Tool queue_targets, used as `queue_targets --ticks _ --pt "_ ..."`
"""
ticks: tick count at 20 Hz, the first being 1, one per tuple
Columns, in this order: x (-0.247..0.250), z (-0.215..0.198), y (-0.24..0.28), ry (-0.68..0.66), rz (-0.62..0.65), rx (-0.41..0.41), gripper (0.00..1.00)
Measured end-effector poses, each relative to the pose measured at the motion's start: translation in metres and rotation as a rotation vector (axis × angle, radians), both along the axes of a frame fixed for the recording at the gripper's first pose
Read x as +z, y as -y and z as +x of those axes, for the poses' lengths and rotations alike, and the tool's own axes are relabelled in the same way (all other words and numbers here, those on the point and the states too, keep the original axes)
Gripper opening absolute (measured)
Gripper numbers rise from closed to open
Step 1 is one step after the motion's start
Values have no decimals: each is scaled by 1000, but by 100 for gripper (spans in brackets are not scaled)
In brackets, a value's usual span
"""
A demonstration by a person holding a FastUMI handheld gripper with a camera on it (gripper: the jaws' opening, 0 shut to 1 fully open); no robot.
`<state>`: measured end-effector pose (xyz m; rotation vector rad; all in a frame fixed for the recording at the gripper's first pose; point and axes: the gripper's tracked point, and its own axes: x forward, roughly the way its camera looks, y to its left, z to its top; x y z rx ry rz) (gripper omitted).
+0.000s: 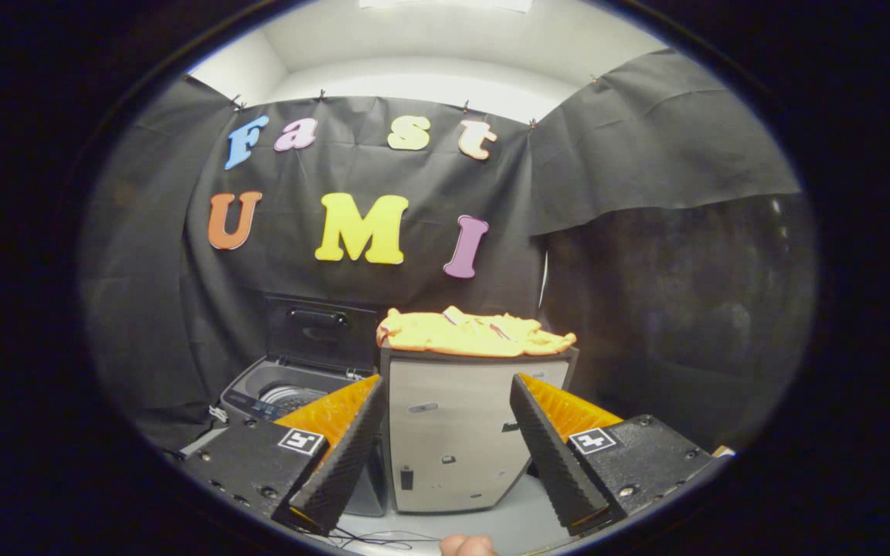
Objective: Put the clothes into the washing machine and then close the washing machine lid.
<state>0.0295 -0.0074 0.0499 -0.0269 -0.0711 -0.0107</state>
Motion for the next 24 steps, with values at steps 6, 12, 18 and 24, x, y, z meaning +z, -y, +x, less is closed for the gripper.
queue_targets --ticks 6,12,18,24 --pt "49 47 21 33 28 -54 100" --pt "77 105 39 -14 65 -55 100" --pt "98 196 51 -115 18 16 100" --pt "107 290 49 -231 -18 84 100"
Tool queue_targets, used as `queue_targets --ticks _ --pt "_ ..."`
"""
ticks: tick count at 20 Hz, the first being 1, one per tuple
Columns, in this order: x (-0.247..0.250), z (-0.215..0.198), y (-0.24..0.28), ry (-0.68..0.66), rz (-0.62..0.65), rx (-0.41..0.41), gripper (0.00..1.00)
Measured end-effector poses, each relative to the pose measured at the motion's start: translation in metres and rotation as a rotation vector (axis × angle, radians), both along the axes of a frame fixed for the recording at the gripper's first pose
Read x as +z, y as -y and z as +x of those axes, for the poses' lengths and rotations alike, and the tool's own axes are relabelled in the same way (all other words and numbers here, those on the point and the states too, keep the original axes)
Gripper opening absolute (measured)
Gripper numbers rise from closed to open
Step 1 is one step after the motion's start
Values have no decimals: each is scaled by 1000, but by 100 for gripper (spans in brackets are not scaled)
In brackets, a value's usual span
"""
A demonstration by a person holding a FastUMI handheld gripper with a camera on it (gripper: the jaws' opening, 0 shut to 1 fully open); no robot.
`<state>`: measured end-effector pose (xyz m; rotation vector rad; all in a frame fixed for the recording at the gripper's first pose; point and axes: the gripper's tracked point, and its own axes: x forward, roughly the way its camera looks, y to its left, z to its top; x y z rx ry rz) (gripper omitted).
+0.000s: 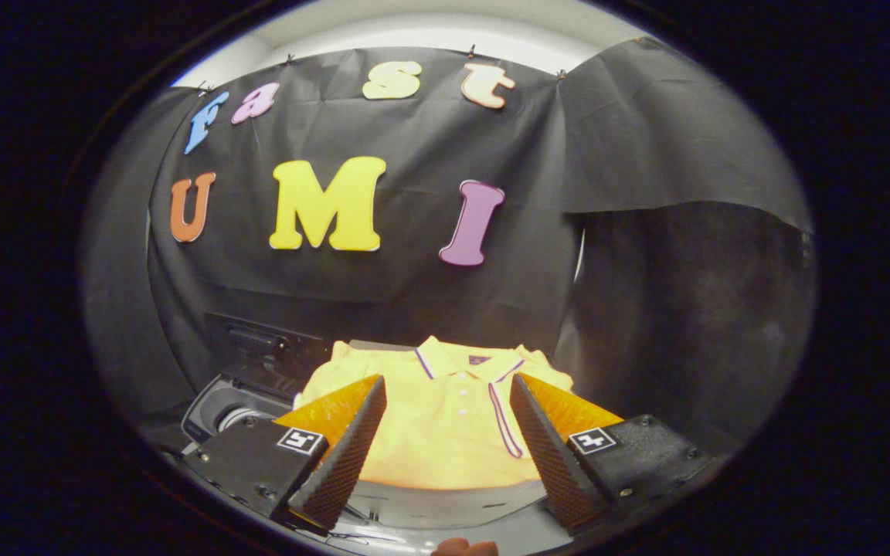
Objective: Put the clothes into the washing machine and then close the washing machine lid.
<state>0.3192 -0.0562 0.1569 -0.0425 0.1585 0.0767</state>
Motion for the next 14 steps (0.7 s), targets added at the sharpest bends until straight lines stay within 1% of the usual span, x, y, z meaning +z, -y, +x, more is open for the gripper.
queue_targets --ticks 2,4,6,8,11,14 --pt "-11 31 3 -66 17 4 100" --pt "-31 53 3 -149 47 10 100" --pt "-52 74 8 -237 75 -2 100" --pt "-71 87 13 -307 73 -24 100" --pt "-84 102 10 -362 50 -16 100" --pt "-103 107 15 -419 -12 -26 100"
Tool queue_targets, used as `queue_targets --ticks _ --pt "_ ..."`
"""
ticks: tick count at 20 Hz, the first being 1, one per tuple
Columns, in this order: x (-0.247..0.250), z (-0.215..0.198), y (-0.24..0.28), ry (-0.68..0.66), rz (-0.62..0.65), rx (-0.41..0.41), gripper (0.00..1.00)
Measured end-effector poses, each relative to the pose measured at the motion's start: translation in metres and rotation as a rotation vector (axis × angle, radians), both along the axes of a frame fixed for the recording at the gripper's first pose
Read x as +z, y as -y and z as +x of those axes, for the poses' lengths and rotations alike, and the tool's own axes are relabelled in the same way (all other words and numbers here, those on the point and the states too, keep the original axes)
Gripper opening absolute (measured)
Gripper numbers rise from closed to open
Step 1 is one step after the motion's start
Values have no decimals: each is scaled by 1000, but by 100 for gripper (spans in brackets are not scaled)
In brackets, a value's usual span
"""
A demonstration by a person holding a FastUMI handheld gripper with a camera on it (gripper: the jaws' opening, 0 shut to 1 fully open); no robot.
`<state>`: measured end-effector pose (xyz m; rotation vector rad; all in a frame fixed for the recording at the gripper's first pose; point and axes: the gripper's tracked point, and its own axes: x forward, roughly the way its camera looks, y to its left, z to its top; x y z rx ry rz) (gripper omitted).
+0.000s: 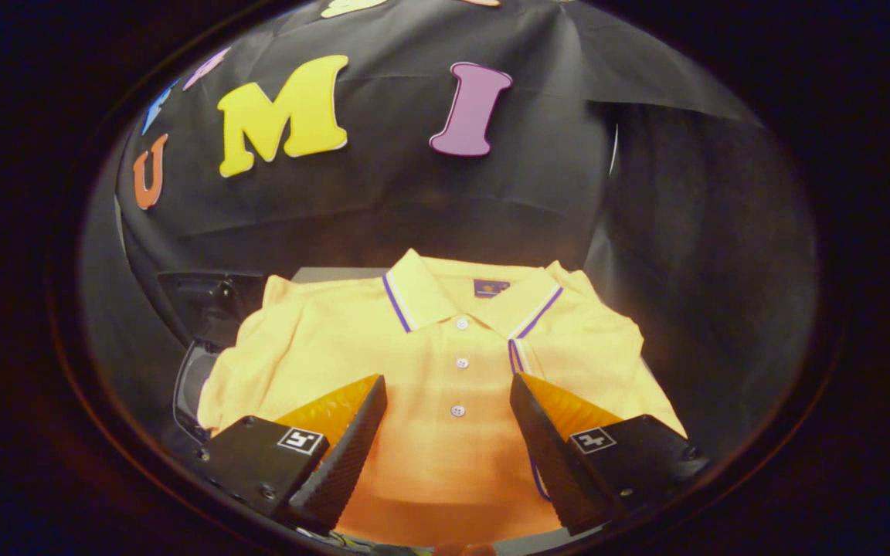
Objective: Put the clothes into the washing machine and then close the washing machine lid.
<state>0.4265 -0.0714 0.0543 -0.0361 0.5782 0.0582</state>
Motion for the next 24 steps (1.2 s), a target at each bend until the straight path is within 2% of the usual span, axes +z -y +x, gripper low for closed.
queue_targets --ticks 4,6,9,11,13,14,16,19,24 --pt "-2 0 -2 -19 77 -6 100" --pt "-4 -1 -2 -29 62 17 100" --pt "-4 -4 -6 -129 70 19 99" --pt "0 -2 -11 -148 59 65 85" --pt "2 0 -13 -168 92 56 31" --pt "2 -1 -13 -180 110 41 14" --pt "5 -1 -14 -207 139 21 6" --pt "16 0 -12 -215 159 -14 5" --pt "69 -9 -19 -159 231 -49 5"
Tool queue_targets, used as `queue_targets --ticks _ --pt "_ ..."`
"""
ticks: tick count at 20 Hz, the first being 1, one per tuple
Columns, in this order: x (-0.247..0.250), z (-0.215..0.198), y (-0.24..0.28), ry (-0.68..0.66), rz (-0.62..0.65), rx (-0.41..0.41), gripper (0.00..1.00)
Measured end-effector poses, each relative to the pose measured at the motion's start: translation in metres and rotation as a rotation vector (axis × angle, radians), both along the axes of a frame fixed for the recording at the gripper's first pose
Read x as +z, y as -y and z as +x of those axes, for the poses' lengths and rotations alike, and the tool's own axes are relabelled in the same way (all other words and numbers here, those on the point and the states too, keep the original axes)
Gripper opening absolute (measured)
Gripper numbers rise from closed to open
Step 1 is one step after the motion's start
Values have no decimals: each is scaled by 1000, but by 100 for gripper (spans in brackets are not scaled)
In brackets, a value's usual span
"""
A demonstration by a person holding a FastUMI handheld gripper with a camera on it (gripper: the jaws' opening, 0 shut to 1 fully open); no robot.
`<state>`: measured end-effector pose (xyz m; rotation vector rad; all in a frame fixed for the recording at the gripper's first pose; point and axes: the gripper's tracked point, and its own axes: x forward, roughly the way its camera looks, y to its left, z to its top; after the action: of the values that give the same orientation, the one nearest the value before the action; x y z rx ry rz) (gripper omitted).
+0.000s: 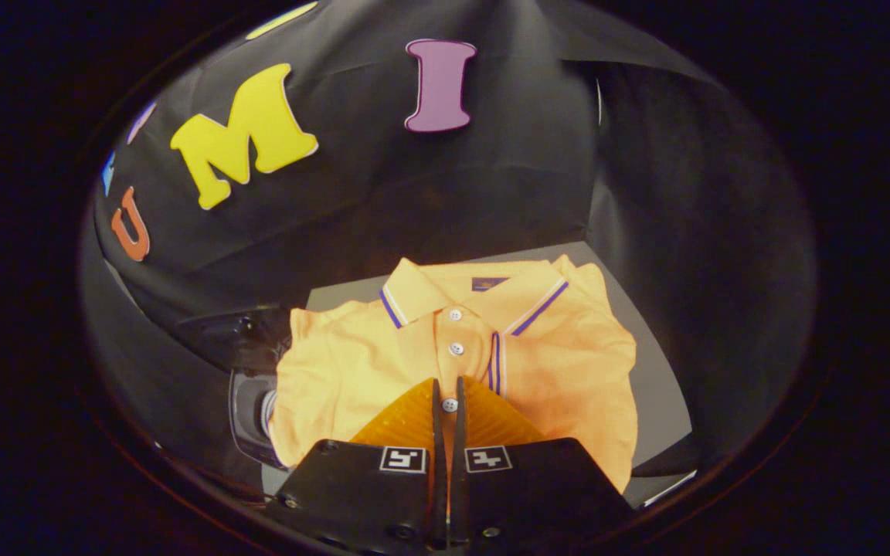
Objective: Put the clothes into the washing machine and then close the washing machine lid.
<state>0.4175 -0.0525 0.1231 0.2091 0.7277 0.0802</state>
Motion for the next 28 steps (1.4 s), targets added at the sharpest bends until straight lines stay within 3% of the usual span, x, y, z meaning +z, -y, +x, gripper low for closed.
queue_targets --ticks 10,28 --pt "64 -25 -39 85 -63 54 5" --pt "93 -28 -163 125 -69 222 5"
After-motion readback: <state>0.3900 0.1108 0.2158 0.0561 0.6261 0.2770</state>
